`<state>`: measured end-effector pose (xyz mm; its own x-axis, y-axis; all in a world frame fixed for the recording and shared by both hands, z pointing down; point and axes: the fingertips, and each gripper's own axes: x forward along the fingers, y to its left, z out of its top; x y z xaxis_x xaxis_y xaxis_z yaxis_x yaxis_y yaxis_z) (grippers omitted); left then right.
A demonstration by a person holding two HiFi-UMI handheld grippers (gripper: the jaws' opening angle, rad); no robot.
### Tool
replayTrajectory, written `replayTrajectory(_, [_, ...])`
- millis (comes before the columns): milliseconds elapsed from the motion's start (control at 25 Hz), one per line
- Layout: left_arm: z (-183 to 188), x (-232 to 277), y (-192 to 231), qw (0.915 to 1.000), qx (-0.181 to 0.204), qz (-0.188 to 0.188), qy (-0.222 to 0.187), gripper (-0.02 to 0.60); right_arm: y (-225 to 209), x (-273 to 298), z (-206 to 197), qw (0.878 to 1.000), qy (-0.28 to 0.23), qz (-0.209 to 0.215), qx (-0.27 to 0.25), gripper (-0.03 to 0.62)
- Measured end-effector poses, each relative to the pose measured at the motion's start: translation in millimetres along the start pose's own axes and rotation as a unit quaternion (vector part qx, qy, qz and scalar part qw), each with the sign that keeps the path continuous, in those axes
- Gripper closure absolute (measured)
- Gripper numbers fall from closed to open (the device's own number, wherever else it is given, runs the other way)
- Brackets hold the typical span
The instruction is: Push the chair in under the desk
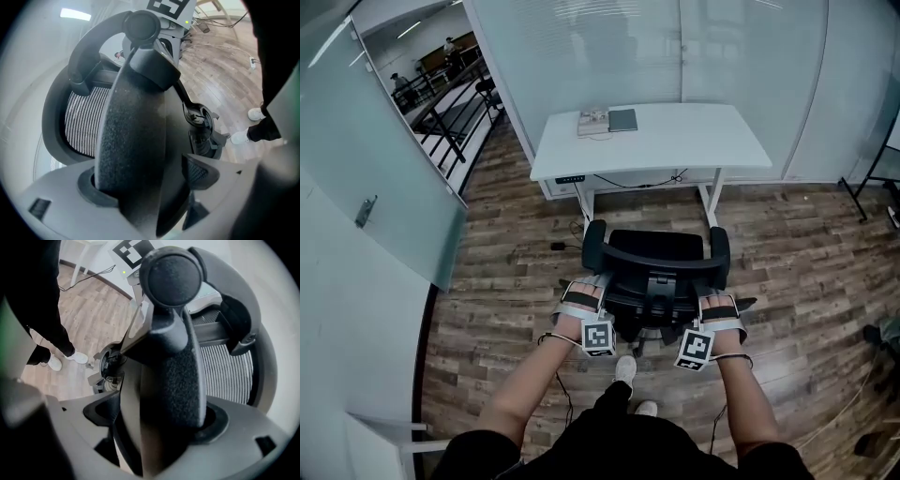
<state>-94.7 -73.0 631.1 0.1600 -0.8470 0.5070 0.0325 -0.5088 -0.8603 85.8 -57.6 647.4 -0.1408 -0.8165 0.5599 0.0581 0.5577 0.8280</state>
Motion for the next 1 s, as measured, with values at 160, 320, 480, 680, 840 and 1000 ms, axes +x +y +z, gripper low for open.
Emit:
replayTrajectory(160, [-5.2,14.4,8.5,1.0000,0.001,0.002,-0.005,0.155,-3.2,15.0,0.2,1.000,0.003,0.011,0.001,0.154])
replayTrajectory(320, [-13.3,26.4,19.7,1.0000,0.001,0.008,-0.005,0.155,-13.2,28.2,3.5,1.000,0.004,0.013,0.002,0.154])
replayTrajectory(480, [-12.7,37.3,28.5,0.9999,-0.003,0.010,-0.006,0.155,-24.8,37.8,-1.4,1.000,0.006,0.007,0.004,0.154])
replayTrajectory(680, [-7.0,49.1,34.7,0.9999,-0.007,0.009,-0.002,0.155,-32.1,50.8,-10.9,0.999,0.007,0.011,0.045,0.154])
replayTrajectory(840, [-3.1,59.5,37.5,1.0000,-0.007,0.006,0.000,0.155,-41.0,59.4,-18.4,0.999,0.007,0.009,0.050,0.154])
replayTrajectory(1000, [-5.3,72.8,45.0,1.0000,-0.004,0.000,0.001,0.155,-50.8,72.3,-21.8,0.999,0.005,-0.003,0.045,0.154])
